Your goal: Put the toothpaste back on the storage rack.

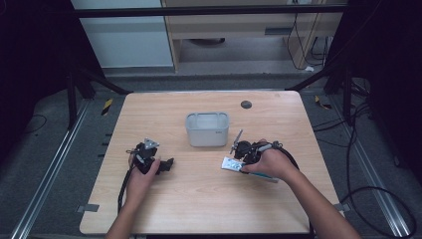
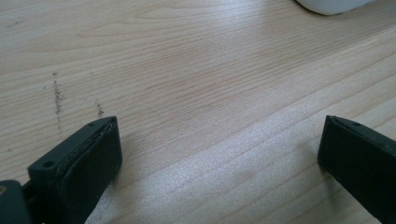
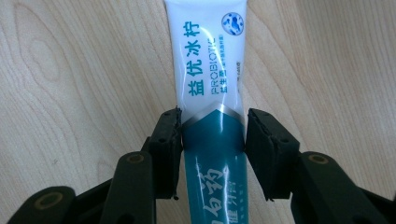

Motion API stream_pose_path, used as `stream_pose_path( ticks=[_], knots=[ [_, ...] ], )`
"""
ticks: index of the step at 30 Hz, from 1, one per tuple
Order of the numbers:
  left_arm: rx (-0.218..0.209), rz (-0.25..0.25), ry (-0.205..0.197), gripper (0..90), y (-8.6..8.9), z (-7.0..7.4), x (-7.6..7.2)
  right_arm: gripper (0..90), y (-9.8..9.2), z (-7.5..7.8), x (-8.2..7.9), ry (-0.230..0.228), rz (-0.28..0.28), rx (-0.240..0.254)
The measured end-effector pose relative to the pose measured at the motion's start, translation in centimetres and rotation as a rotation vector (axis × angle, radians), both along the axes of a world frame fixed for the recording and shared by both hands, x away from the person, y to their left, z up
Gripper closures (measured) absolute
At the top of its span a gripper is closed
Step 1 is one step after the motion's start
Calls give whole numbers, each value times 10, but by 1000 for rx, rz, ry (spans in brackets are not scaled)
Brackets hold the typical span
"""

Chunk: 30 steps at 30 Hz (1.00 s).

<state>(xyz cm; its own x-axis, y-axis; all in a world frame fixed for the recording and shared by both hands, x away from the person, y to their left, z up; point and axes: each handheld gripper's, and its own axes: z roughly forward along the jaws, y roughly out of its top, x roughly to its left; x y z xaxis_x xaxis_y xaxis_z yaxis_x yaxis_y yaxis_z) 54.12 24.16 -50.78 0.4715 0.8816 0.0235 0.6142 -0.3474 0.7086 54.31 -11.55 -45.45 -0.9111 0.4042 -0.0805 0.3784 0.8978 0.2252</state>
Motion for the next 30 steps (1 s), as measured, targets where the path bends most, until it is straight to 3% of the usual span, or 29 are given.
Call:
stream_pose_path(
  ticks=[30],
  knots=[
    [0, 0, 0, 0, 0, 0, 0, 545, 0, -9, 5, 36, 7, -20]
  ],
)
